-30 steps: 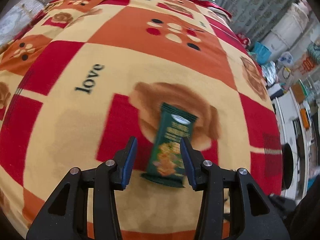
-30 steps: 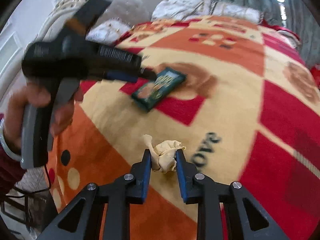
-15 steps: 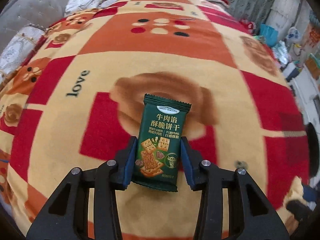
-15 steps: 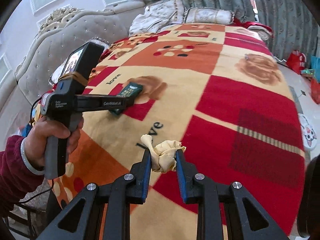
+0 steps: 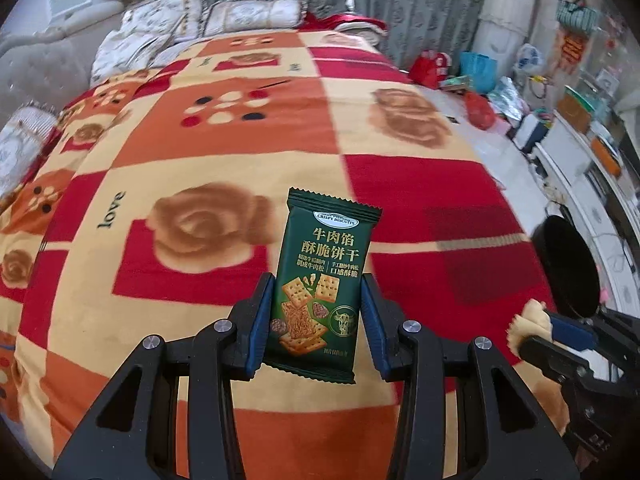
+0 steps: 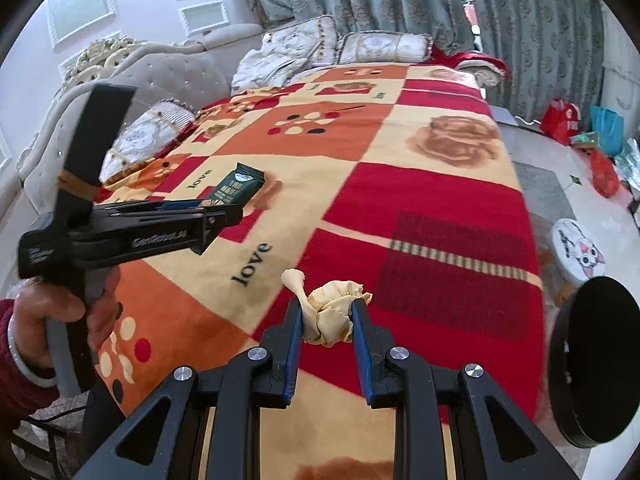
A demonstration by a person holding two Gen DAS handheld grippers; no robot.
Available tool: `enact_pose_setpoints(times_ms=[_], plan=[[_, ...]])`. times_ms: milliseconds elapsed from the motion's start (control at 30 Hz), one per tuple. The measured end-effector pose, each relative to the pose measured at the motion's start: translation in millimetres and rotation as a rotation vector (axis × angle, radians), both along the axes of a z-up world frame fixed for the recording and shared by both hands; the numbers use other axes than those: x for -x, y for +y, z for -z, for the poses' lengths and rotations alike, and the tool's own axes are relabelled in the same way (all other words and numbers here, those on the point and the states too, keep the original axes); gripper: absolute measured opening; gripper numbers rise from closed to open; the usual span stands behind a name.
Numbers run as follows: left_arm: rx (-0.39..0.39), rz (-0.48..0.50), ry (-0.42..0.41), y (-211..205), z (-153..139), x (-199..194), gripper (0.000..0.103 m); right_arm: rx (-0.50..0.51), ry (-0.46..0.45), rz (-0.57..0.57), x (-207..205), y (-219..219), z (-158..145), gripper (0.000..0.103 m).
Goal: Collect trash
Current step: 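Carry the green packet and beige tissue over the black bin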
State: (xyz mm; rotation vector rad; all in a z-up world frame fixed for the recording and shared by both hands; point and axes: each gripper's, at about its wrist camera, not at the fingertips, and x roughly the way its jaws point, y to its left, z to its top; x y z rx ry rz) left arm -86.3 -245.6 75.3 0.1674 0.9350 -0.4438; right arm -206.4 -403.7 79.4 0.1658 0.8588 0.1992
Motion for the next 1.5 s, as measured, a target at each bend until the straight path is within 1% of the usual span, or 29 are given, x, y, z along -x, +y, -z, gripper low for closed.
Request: enact_pose_setpoints(times_ms=[100, 300, 500, 700, 900, 1500], plan=[[0.02, 0.034, 0.008, -19, -4, 11, 0.04, 0.007, -0.008, 0.039, 8, -16, -2, 0.023], [0.034, 0.108, 0.008, -62, -10, 31, 0.04, -0.005, -0.007, 0.125, 24, -57, -5, 0.023], [0.038, 0.175, 0.006, -103, -15, 50, 0.04, -0.002, -0.012, 0.21, 43, -97, -8, 0.023], [0.036, 0.23, 0.003, -136, -18, 64, 0.04, -0.006, -0.006, 0.277, 58, -129, -7, 0.023], [0.038, 0.259, 0.006, -158, -19, 72, 0.04, -0.007, 0.002, 0.325, 69, -152, -5, 0.023], [0.046, 0.332, 0.052, -210, -10, 85, 0.04, -0.011, 0.034, 0.403, 77, -192, 8, 0.023]])
